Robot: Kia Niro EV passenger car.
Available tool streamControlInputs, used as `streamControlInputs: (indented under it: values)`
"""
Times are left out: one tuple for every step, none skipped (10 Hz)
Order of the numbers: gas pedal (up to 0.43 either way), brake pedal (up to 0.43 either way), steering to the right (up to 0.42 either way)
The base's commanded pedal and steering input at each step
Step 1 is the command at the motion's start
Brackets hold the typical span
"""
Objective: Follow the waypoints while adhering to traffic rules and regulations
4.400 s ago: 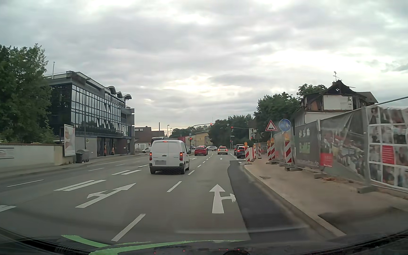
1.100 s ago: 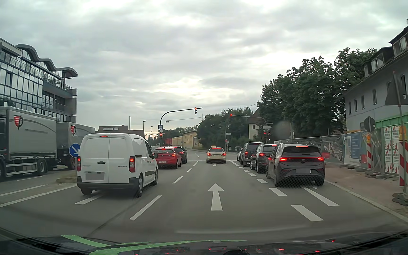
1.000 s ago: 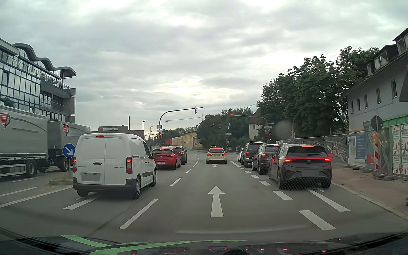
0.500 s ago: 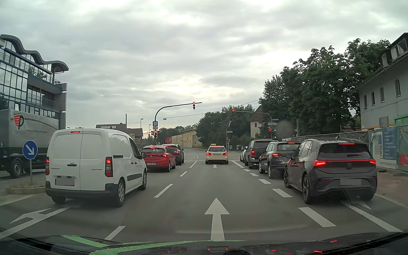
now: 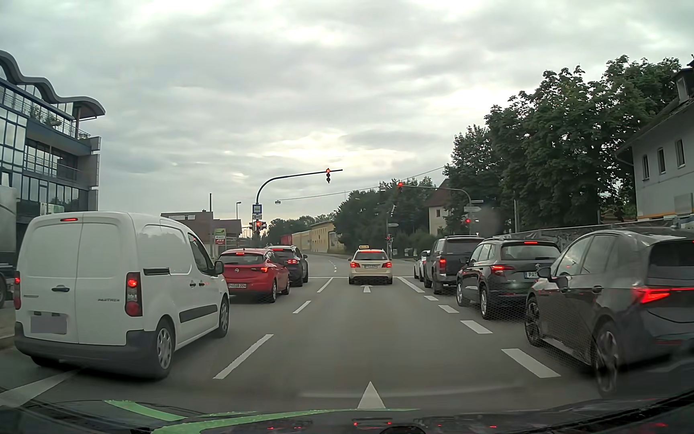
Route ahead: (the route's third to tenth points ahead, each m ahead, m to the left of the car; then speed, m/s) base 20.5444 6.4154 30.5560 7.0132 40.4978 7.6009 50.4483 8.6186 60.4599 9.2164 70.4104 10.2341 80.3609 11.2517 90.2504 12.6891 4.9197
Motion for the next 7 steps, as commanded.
streamControlInputs:
  values:
    - [0.000,0.134,-0.004]
    - [0.000,0.128,-0.004]
    - [0.000,0.128,-0.004]
    - [0.000,0.128,-0.004]
    - [0.000,0.128,-0.004]
    - [0.000,0.116,-0.004]
    - [0.000,0.104,-0.004]
